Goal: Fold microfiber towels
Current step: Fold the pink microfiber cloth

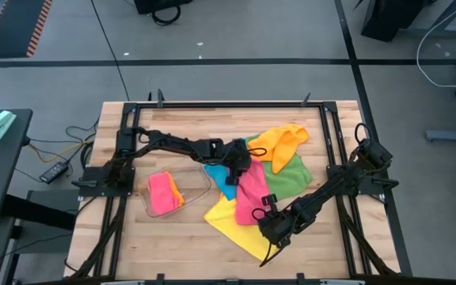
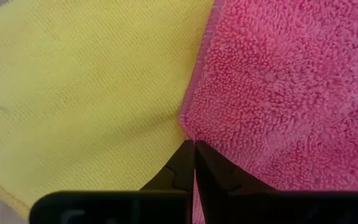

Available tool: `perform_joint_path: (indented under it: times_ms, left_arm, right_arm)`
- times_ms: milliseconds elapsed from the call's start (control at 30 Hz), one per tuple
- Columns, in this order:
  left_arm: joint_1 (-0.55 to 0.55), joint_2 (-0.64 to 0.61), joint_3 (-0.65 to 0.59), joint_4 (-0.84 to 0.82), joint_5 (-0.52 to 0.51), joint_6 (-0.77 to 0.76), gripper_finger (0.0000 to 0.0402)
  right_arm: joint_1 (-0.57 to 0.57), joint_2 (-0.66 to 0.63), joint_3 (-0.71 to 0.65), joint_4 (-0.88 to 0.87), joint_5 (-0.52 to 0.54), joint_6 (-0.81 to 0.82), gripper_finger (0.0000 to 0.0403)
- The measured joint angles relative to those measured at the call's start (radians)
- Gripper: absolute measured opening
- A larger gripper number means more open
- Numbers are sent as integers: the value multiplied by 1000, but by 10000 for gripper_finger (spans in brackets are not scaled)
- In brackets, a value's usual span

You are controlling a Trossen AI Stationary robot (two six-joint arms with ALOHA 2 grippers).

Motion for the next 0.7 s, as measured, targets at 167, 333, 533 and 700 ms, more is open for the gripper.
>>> perform_joint_path:
  times_ms: [167,333,533,700]
  left_arm:
    - [-2,0,0,49,-4,1,200]
    - [-4,-7,0,66,-8,0,187]
    - [18,-4,0,24,-11,-30,173]
    - [42,-4,0,-5,-9,-79,167]
  right_arm:
    - [0,0,0,6,0,0,17]
    - [0,0,0,9,0,0,17]
    - [0,0,0,11,1,-1,17]
    - [-2,0,0,11,7,-6,17]
